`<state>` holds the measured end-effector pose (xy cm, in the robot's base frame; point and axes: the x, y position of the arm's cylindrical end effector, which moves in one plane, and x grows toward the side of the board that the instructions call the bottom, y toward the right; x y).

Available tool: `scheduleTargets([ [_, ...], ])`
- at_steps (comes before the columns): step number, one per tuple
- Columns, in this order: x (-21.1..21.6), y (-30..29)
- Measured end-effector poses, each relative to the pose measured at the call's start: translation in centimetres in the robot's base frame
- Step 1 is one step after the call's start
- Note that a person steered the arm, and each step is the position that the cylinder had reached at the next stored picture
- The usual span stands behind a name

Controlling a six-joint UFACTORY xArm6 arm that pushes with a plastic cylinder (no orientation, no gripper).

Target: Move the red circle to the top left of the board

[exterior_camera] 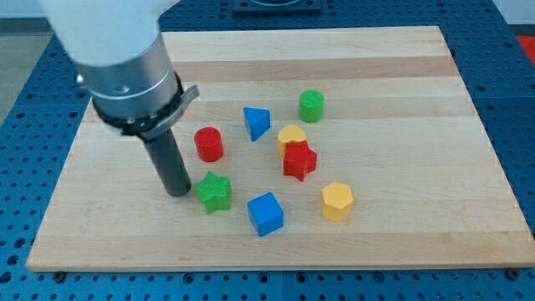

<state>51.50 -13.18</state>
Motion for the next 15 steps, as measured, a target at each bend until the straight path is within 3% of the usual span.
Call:
scheduleTargets([
  [2,-1.1,4.5],
  [5,-11.1,-0.4],
  [8,-16.4,0.1],
  [10,-17.5,2.5],
  [13,-24.4,-5.7],
  [15,-23.1,-10.3],
])
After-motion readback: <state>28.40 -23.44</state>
